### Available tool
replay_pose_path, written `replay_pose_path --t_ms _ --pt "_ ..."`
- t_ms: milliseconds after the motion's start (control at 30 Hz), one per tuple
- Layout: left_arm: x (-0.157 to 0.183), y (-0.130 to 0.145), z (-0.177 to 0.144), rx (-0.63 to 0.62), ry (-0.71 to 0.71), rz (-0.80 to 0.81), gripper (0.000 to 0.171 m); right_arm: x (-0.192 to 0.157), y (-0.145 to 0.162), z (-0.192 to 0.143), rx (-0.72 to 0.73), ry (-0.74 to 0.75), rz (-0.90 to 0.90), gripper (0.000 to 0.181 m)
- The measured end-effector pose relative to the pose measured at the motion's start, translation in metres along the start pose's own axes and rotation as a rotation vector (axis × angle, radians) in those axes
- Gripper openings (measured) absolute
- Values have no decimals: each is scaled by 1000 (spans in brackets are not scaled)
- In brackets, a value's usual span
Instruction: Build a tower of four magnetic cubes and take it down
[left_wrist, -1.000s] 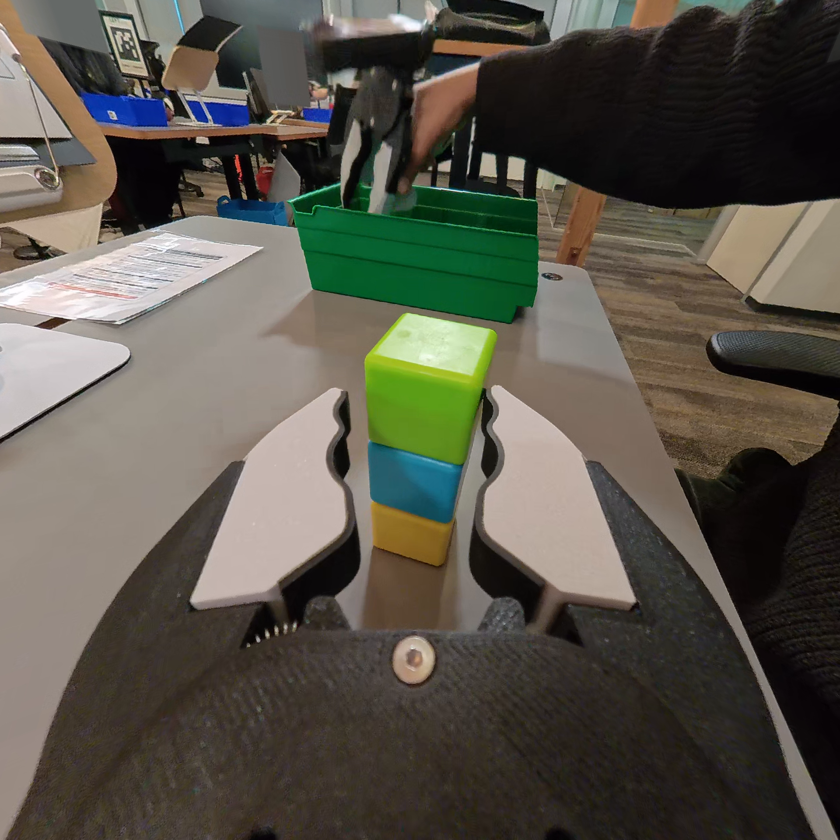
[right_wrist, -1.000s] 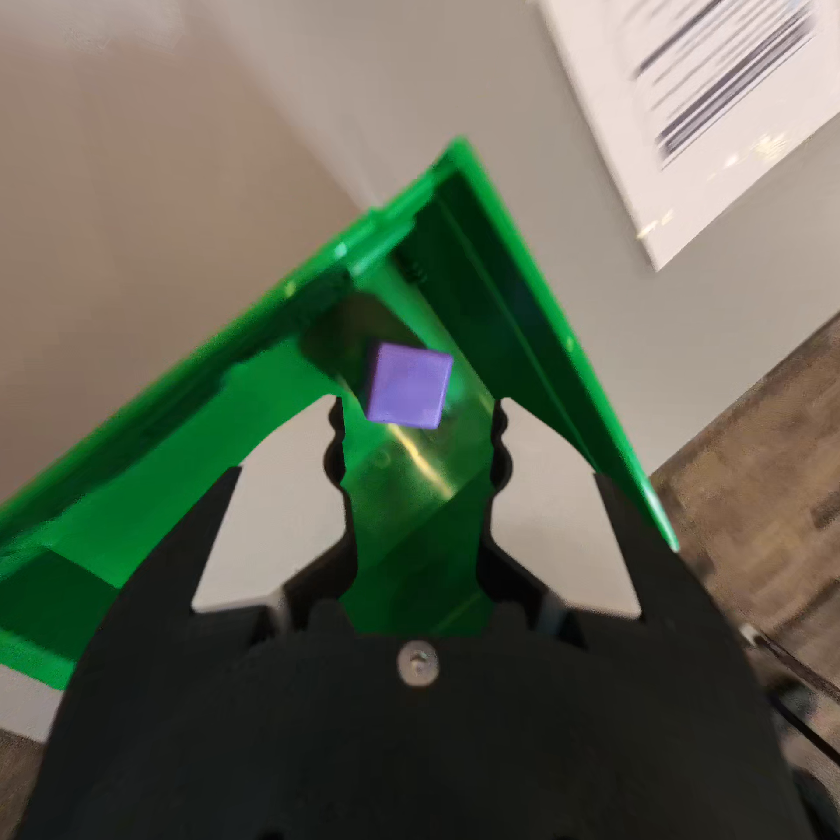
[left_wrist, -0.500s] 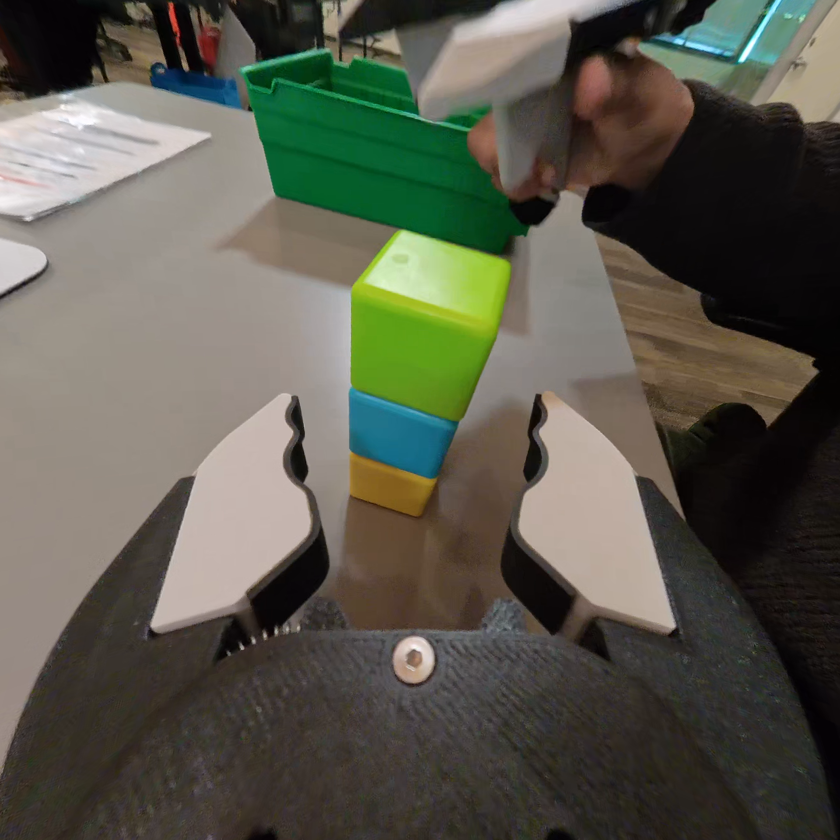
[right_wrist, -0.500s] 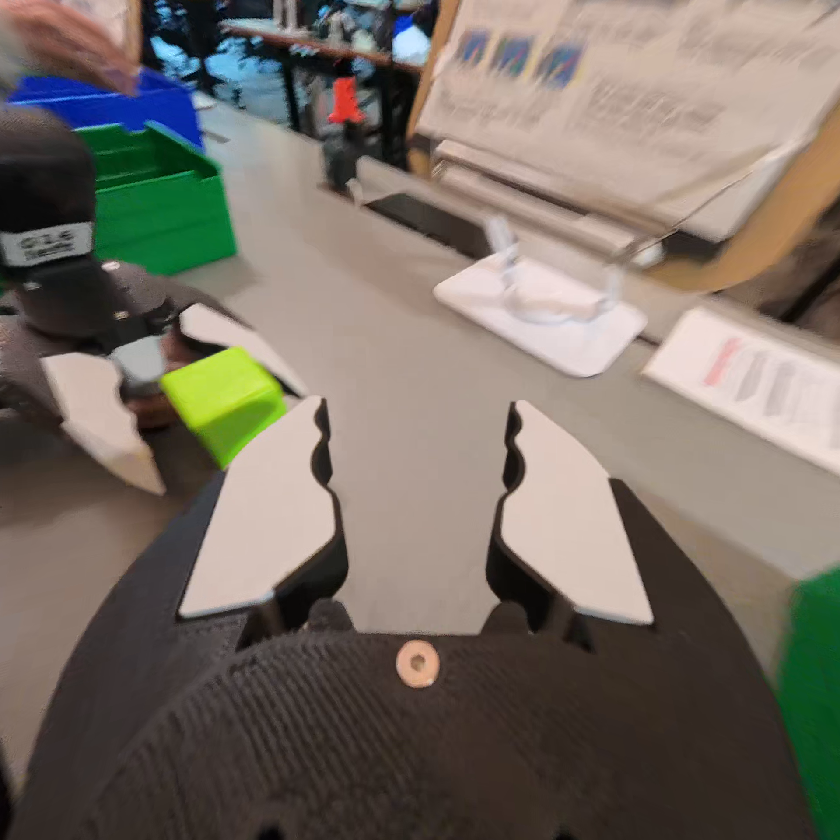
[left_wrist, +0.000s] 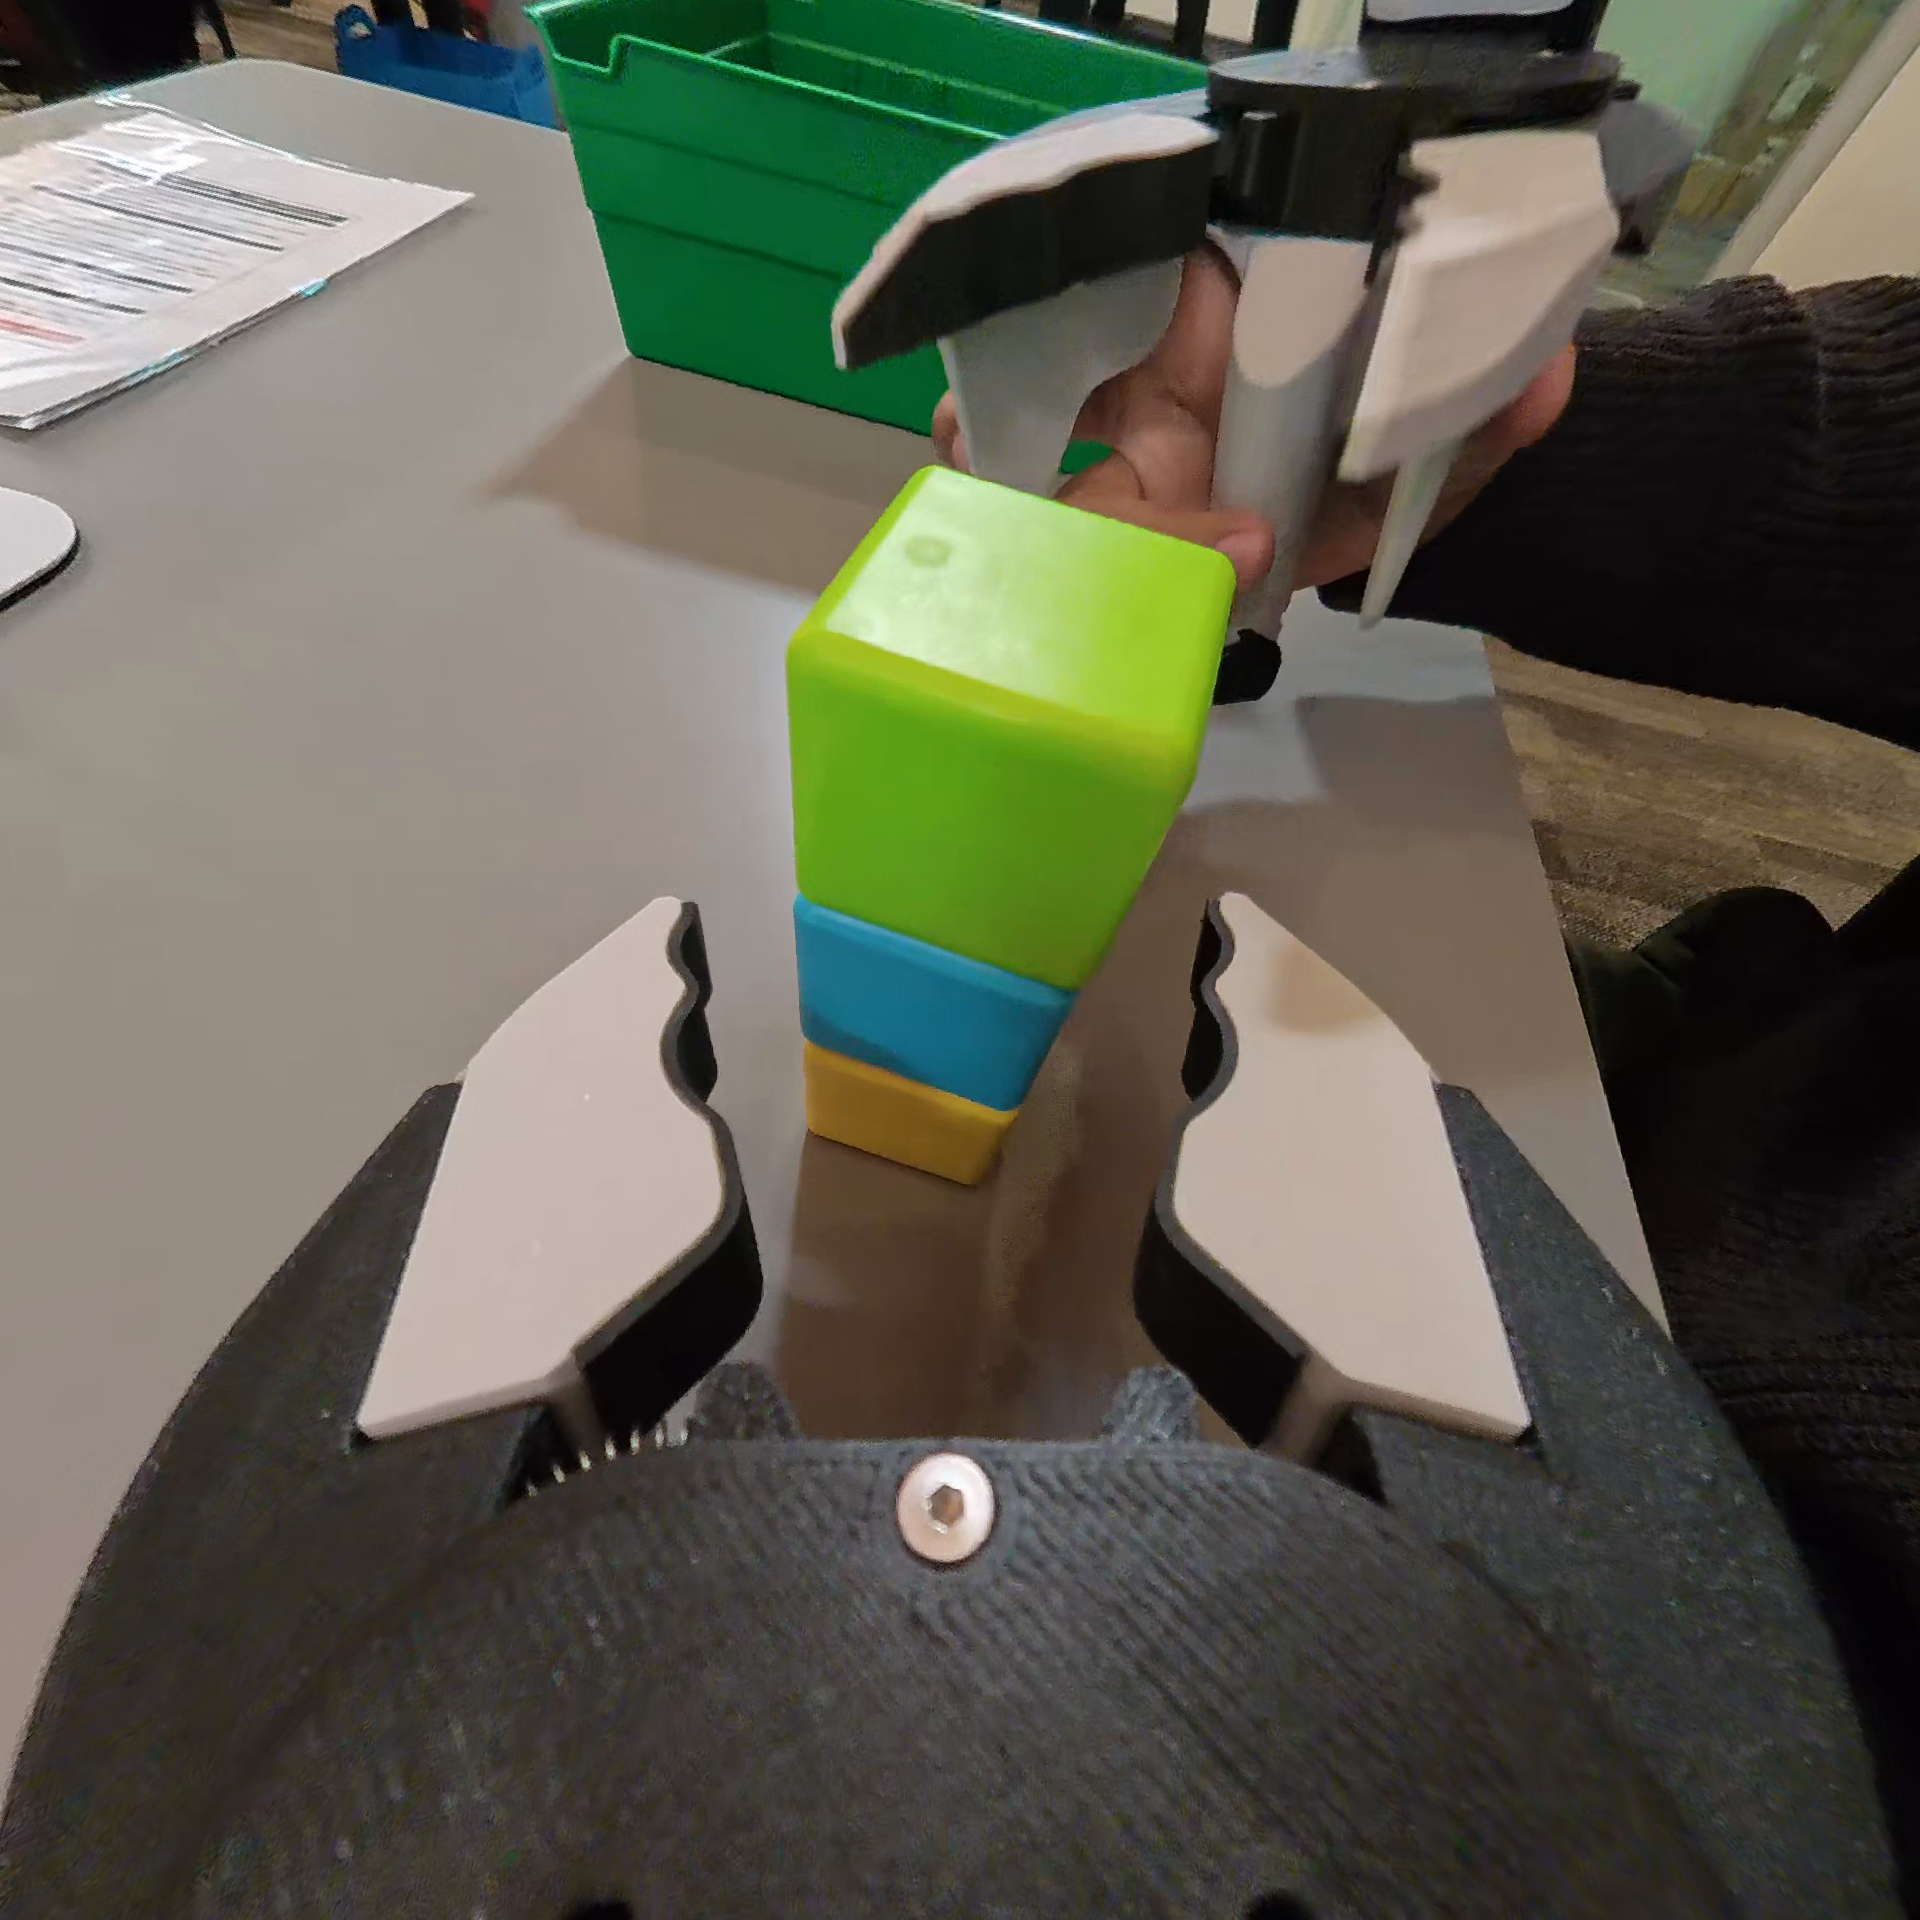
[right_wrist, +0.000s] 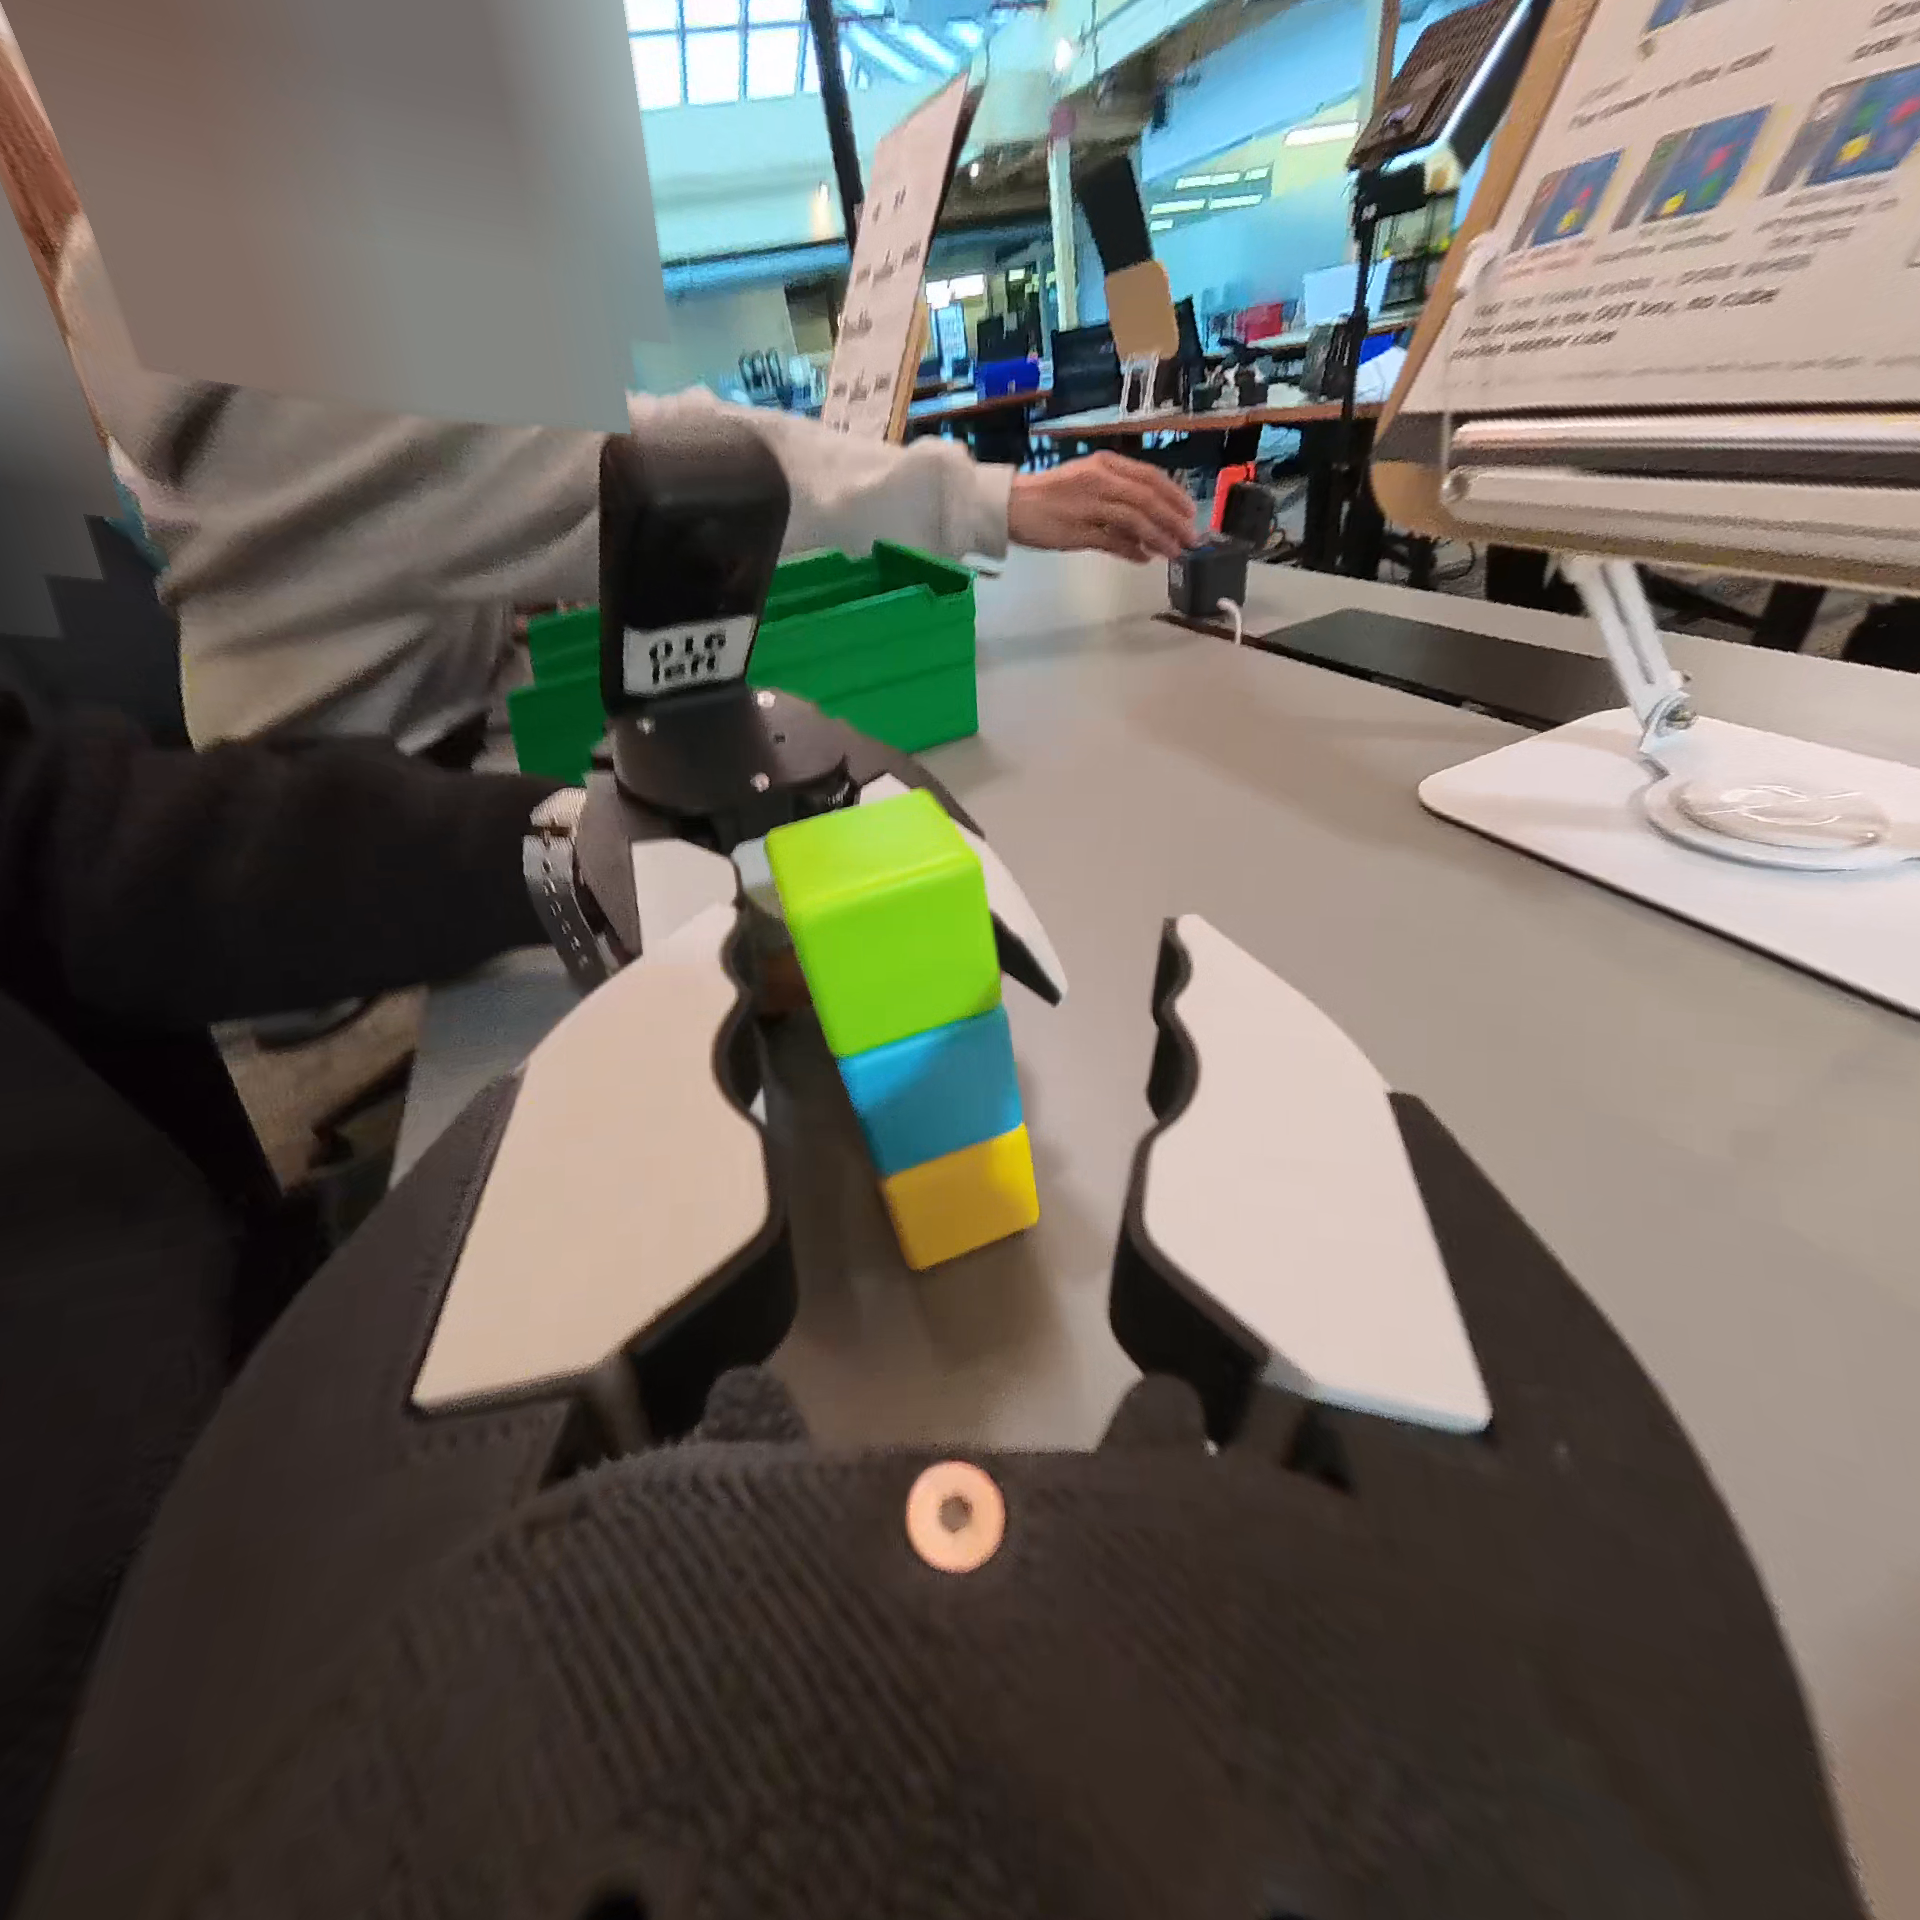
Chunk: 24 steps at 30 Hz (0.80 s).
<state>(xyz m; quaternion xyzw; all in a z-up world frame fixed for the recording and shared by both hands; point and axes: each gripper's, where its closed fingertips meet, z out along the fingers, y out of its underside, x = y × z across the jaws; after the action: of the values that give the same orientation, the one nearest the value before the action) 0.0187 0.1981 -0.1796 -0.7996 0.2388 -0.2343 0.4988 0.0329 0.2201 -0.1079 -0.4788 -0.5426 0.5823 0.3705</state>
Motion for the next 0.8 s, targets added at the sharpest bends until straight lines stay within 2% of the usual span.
replay_pose_path --t_ms 267,567,800 --pt "0 -1 -3 13 0 19 76 -11 14 12 -50 -18 -83 72" --pt "-2 6 -4 -36 -12 123 72 -4 14 7 -37 2 -93 67" --pt "6 5 -4 -32 77 178 65 -14 22 13 -62 -29 -134 65"
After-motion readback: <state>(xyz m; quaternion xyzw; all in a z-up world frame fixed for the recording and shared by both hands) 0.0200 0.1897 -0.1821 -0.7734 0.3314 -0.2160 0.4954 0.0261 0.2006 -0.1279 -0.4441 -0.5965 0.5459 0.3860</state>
